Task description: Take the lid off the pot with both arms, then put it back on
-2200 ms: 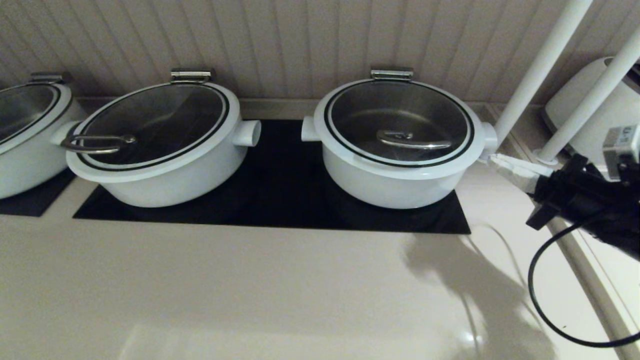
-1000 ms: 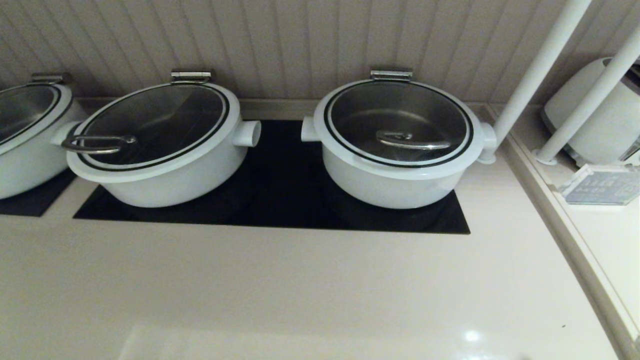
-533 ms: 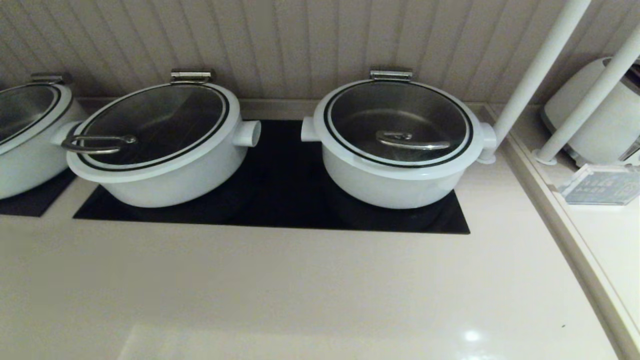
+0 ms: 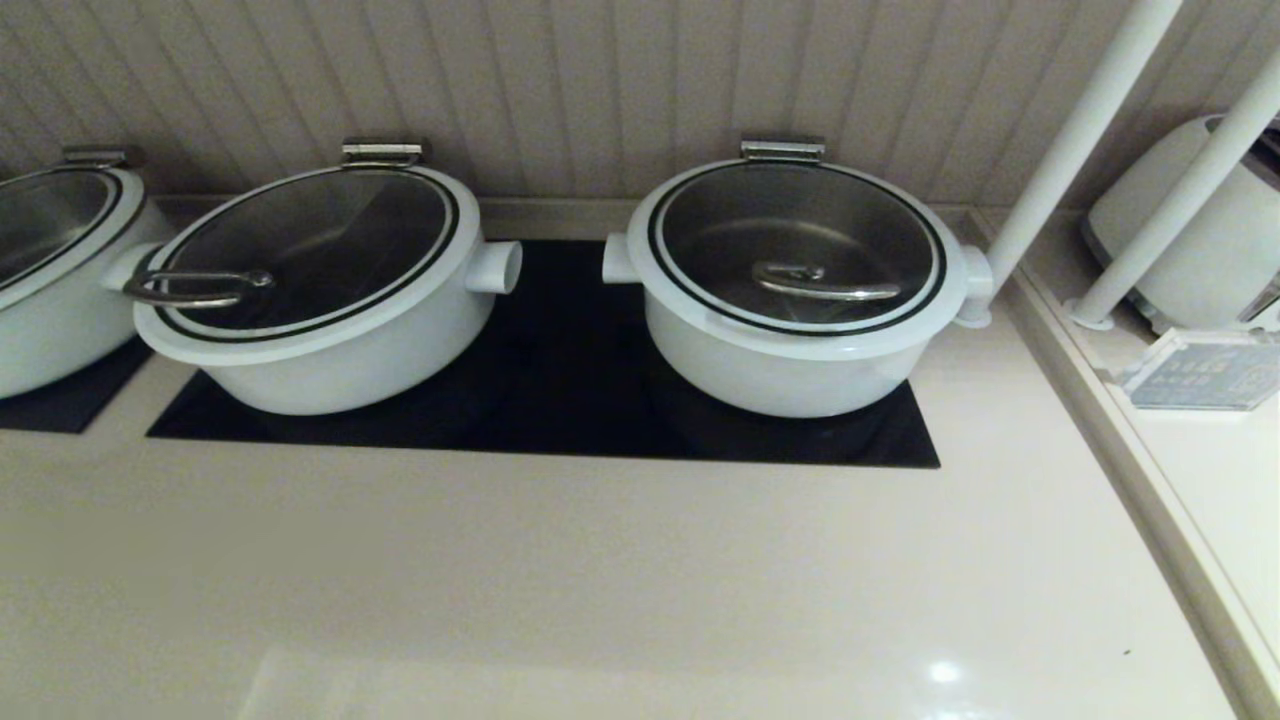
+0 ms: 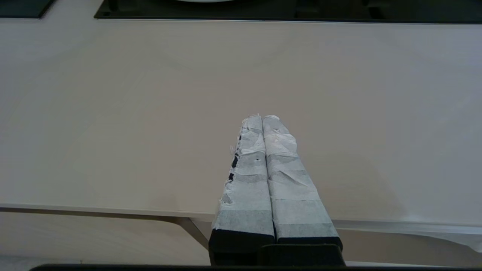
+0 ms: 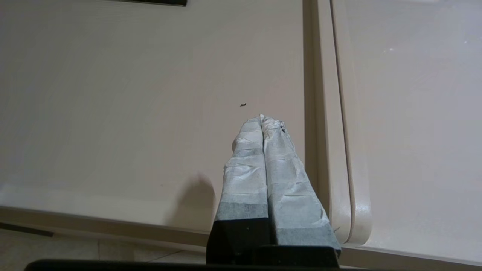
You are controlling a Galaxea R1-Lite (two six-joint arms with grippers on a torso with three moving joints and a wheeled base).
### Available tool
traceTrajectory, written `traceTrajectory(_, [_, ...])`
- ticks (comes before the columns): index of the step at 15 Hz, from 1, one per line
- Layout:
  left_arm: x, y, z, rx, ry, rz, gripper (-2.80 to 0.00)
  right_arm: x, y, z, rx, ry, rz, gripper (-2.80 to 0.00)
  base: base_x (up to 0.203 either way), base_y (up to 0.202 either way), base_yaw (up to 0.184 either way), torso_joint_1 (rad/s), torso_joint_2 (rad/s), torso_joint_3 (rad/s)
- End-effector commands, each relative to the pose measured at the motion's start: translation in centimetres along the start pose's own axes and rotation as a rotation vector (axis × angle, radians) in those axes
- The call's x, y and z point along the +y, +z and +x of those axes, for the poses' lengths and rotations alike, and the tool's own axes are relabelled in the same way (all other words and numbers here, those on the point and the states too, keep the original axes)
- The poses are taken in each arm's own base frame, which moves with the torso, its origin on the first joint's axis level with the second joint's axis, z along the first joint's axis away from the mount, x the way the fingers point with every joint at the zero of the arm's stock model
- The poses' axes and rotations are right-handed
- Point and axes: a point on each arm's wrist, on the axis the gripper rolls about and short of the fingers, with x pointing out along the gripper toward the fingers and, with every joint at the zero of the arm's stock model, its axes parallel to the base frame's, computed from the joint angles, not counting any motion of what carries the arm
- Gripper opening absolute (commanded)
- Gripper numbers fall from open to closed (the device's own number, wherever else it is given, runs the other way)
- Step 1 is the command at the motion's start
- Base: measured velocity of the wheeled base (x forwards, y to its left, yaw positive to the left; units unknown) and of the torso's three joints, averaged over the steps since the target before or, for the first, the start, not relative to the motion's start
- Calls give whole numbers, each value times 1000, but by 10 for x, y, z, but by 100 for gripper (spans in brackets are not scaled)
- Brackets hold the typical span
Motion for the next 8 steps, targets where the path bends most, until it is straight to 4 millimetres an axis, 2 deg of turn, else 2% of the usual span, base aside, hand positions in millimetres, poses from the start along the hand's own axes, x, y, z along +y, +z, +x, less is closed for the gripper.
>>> traceTrajectory(1, [0,0,0,0,0,-1,-280,0,0,0,1,0,2,-280,0,0,0,0,0,0])
traceTrajectory(8, [0,0,0,0,0,0,-280,0,0,0,1,-2,11,-280,0,0,0,0,0,0])
